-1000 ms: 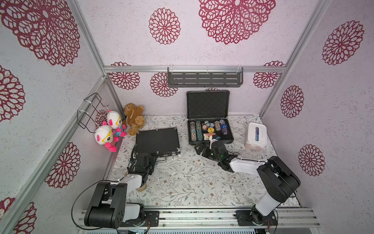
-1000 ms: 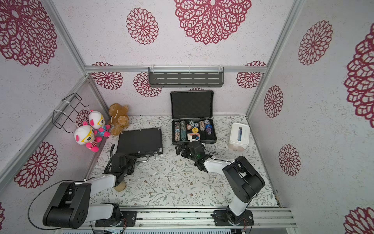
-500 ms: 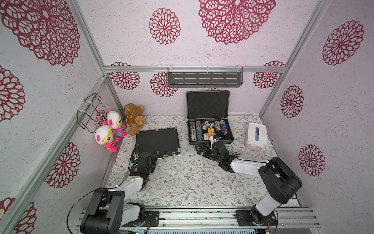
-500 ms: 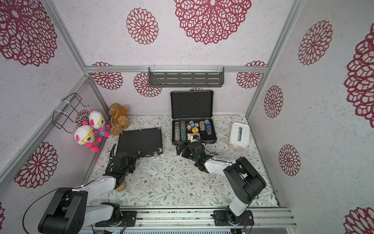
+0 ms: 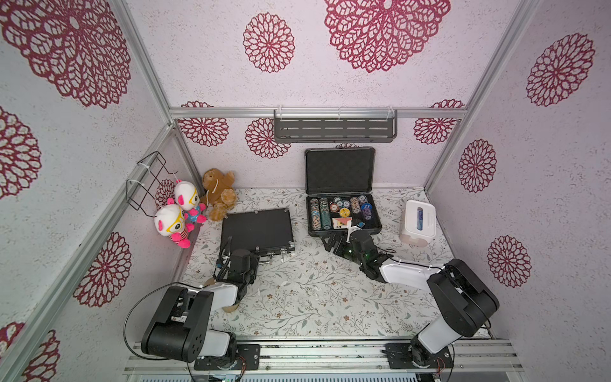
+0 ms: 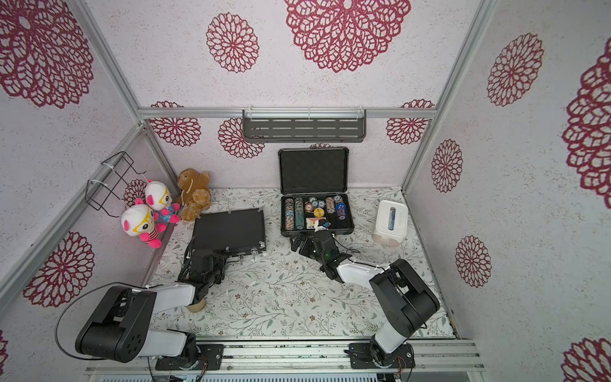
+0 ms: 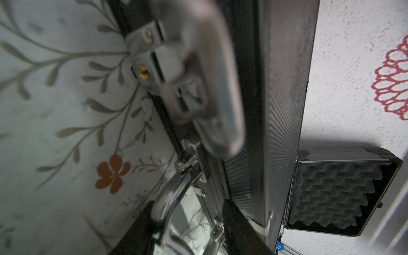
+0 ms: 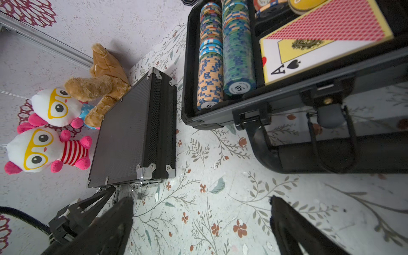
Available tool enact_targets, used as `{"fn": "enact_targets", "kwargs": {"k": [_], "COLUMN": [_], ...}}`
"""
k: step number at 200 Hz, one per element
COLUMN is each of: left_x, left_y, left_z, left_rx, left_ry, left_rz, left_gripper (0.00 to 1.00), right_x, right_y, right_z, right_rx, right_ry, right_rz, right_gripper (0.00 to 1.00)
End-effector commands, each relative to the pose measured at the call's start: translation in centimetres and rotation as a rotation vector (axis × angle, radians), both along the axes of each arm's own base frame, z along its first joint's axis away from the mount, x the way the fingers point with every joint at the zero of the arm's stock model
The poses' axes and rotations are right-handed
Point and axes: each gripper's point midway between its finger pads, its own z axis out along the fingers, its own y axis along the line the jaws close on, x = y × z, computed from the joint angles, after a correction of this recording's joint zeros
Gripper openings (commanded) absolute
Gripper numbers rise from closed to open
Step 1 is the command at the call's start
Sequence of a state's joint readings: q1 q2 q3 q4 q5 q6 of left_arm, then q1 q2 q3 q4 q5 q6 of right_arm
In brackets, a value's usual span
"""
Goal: Open the poker set cases
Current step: Pick up the poker set case from the center of the board.
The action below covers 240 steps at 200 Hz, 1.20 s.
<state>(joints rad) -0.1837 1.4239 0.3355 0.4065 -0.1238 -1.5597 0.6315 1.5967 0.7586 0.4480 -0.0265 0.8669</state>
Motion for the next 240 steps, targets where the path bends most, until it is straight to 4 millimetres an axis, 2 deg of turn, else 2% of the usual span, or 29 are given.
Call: {"fn": "enact_targets", "kwargs": {"k": [1, 63, 131, 222, 240], "left_x": [1.4, 1.7, 0.9, 0.2, 0.5], "left_y": [-0.7, -2.0, -2.6, -3.0, -3.3], "left_z": [1.3, 0.8, 0.2, -0.7, -0.4], "left_rx": [-0.018, -0.064, -0.098, -0.145, -0.165], "left_ry": [-0.059, -0.080, -0.078, -0.071, -0.080], "left_rz": [0.015, 0.032, 0.071, 0.118, 0.116], "left_gripper": [0.51, 0.53, 0.45, 0.25, 0.15], "right_x": [0.4, 0.4, 0.2, 0.1, 0.0], "right_y": [-0.6, -0.8, -1.4, -1.4, -0.7], "right_z": [1.9, 2.1, 1.8, 1.5, 1.5], "right_rx": [0.029, 0.031, 0.032, 0.050, 0.069], "right_ry": [-0.041, -0.044, -0.042, -0.022, -0.005], "right_rz": [-0.029, -0.034, -0.049, -0.059, -0.041], "right_gripper": [0.99, 0.99, 0.99, 0.99, 0.99]}}
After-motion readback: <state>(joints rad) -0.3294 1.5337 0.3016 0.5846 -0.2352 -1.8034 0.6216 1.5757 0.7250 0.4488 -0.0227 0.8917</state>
